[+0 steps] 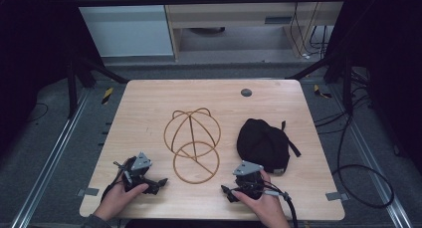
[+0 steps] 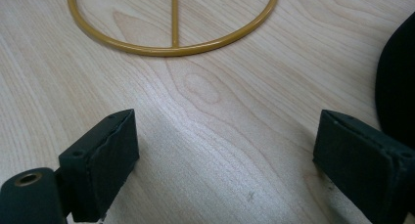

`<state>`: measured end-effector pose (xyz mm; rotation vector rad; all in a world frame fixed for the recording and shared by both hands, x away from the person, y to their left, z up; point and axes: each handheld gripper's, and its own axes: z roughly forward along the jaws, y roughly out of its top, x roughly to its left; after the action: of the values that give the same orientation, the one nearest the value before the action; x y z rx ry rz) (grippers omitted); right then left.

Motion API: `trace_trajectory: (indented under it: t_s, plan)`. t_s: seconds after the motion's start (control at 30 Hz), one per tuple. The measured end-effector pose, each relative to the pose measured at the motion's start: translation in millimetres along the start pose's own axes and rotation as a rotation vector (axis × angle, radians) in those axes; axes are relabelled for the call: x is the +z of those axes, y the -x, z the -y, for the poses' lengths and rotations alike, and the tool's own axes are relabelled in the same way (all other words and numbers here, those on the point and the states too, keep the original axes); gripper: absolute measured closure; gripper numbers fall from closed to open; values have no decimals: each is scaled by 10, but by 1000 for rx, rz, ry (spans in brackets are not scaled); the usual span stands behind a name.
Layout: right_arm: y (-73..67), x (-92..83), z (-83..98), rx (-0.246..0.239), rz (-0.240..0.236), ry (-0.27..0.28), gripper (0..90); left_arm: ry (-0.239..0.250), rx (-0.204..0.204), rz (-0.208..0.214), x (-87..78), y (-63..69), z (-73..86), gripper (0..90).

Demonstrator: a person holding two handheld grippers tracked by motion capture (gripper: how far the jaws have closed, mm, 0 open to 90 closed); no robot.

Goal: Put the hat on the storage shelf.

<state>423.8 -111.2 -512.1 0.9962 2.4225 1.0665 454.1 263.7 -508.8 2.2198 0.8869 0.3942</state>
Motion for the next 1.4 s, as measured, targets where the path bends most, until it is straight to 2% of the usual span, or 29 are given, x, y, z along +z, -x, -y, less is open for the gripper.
trace_trajectory:
  t_s: [0.23, 0.33, 0.4, 0.53, 0.67, 0.73, 0.87, 1.03, 1.17, 1.27, 1.4]
  plan:
    - [-21, 23, -20, 17, 18, -8, 68, 1, -3, -3, 0, 6, 0, 0]
    - [-34, -15, -47, 7, 28, -35, 121, 1, -4, -3, -2, 13, 2, 0]
    - [-59, -85, -56, 3, 36, -9, 121, 0, -3, -2, -3, 13, 3, 0]
    - [-107, -223, -47, -21, 93, -1, 116, 1, -3, -2, -3, 15, 3, 0]
    - [-75, -344, -8, -7, 146, 16, 113, 1, -5, -3, -4, 22, 5, 0]
    - [-53, -383, 10, 15, 165, 26, 114, 0, -4, -3, -5, 20, 4, 0]
    - [-13, -443, 24, 41, 240, 32, 131, -1, -3, -3, -5, 20, 4, 0]
    - [5, -501, 18, 46, 271, 62, 148, 2, -5, -2, -4, 21, 5, 0]
    - [28, -521, 15, 58, 292, 59, 184, -1, -3, -4, -5, 20, 4, 0]
    - [42, -534, 4, 64, 319, 57, 184, -2, -8, -8, -4, 25, 0, 0]
    - [72, -572, -16, 80, 331, 60, 161, 0, -9, -9, -2, 26, 1, 0]
